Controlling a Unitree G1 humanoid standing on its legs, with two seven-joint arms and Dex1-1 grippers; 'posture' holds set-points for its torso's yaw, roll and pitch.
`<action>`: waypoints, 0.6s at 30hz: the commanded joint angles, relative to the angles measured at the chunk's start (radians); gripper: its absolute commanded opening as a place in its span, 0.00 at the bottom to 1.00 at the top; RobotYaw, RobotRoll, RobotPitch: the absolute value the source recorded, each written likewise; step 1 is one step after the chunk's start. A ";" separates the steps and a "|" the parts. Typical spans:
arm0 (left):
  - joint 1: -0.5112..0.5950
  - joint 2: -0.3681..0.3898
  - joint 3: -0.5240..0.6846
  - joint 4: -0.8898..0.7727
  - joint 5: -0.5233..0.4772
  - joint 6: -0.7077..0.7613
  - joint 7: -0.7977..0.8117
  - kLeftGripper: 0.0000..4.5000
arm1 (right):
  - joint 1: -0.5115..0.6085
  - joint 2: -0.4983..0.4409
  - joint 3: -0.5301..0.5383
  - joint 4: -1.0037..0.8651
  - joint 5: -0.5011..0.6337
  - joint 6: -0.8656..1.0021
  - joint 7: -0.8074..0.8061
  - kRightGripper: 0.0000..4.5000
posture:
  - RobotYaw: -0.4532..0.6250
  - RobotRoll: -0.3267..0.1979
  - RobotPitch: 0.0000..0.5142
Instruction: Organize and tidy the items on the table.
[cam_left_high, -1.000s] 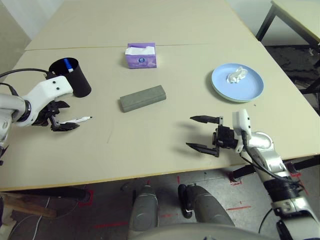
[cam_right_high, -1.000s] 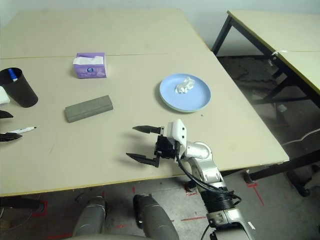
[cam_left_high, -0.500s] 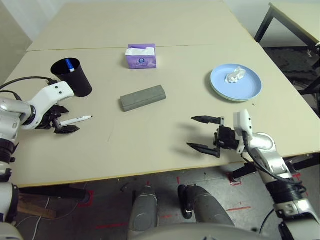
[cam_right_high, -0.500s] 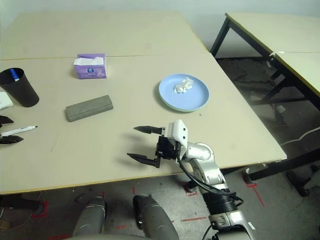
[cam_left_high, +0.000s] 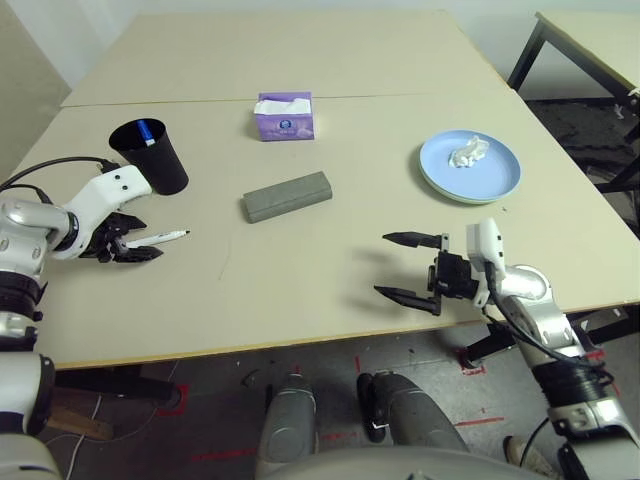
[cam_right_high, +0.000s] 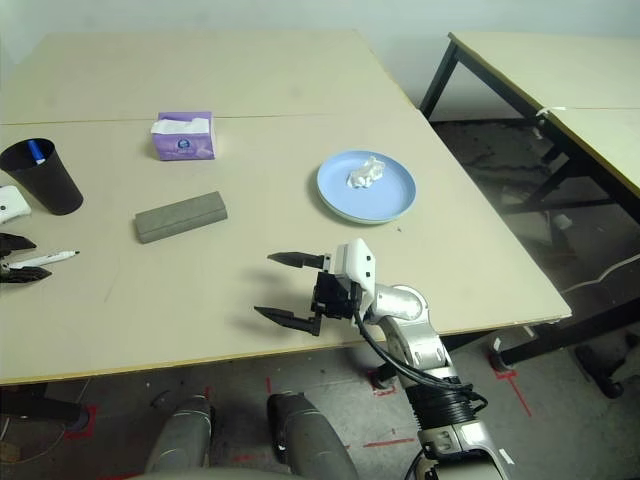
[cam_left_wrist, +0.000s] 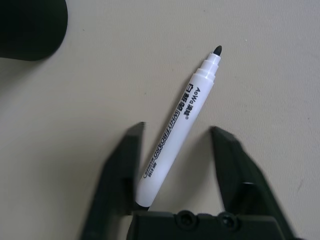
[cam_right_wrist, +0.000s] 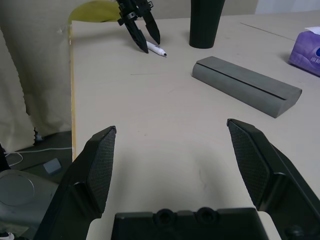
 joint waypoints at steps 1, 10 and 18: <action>0.000 -0.010 -0.011 0.022 0.015 -0.003 0.006 0.28 | 0.008 0.001 0.016 -0.015 -0.012 0.005 -0.003 1.00 | 0.43 0.62 0.30; 0.004 -0.016 -0.009 0.019 0.013 -0.002 -0.001 0.06 | 0.001 0.004 0.022 -0.006 -0.012 0.004 -0.004 1.00 | 0.44 0.62 0.30; 0.092 0.004 0.059 -0.123 -0.134 -0.065 -0.191 0.06 | -0.010 0.007 0.017 0.009 -0.009 0.006 -0.007 1.00 | 0.45 0.62 0.30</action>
